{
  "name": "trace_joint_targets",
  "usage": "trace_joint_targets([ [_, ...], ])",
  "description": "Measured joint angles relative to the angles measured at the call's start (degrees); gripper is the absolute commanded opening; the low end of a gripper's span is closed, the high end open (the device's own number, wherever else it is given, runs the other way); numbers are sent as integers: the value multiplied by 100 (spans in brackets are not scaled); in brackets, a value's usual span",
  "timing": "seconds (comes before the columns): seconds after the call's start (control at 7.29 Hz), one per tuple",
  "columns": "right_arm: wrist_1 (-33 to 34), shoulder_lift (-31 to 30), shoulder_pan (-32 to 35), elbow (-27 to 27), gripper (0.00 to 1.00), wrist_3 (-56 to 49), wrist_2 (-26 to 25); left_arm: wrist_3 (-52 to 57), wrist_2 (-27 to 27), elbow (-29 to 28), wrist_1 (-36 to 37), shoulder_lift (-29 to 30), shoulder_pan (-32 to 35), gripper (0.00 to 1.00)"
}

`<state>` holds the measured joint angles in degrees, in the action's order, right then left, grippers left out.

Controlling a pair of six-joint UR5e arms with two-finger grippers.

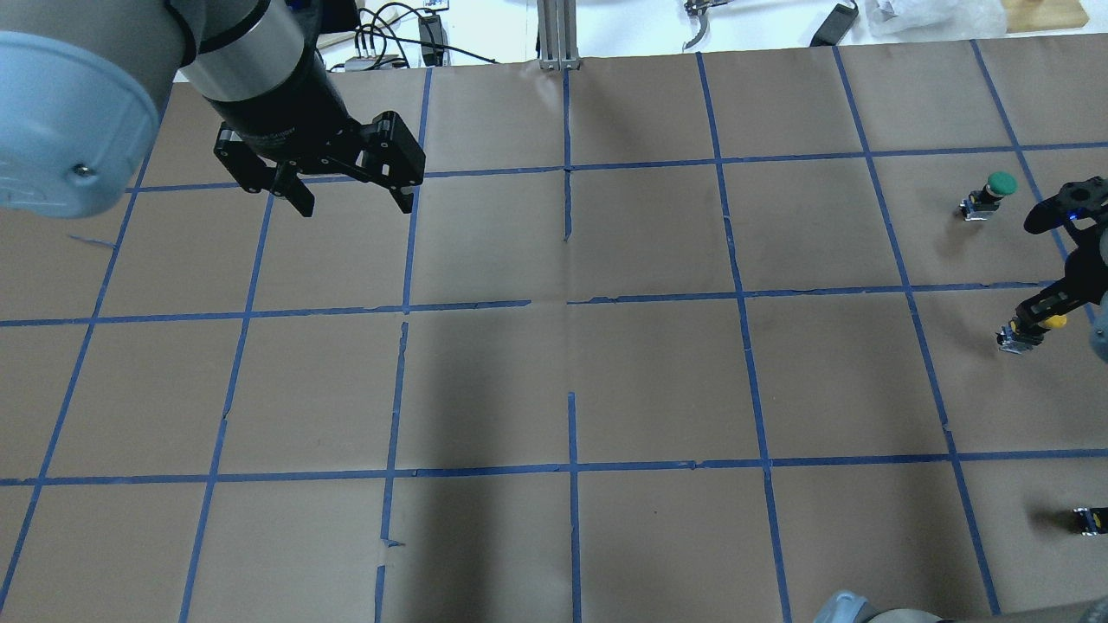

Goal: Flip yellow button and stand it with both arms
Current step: 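Lower the button upright onto the table with the right gripper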

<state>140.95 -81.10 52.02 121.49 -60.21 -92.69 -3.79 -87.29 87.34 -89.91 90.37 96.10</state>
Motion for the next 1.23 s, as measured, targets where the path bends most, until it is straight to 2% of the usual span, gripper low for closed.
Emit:
trace_joint_targets([
  [0.41, 21, 29, -57, 20, 28, -120, -3, 5, 2, 6, -12, 2, -3, 100],
  [1.1, 48, 62, -126, 15, 30, -137, -4, 6, 1, 4, -18, -2, -1, 100],
  [1.23, 116, 119, -131, 15, 37, -147, -9, 5, 1, 10, -18, -2, 2, 100],
])
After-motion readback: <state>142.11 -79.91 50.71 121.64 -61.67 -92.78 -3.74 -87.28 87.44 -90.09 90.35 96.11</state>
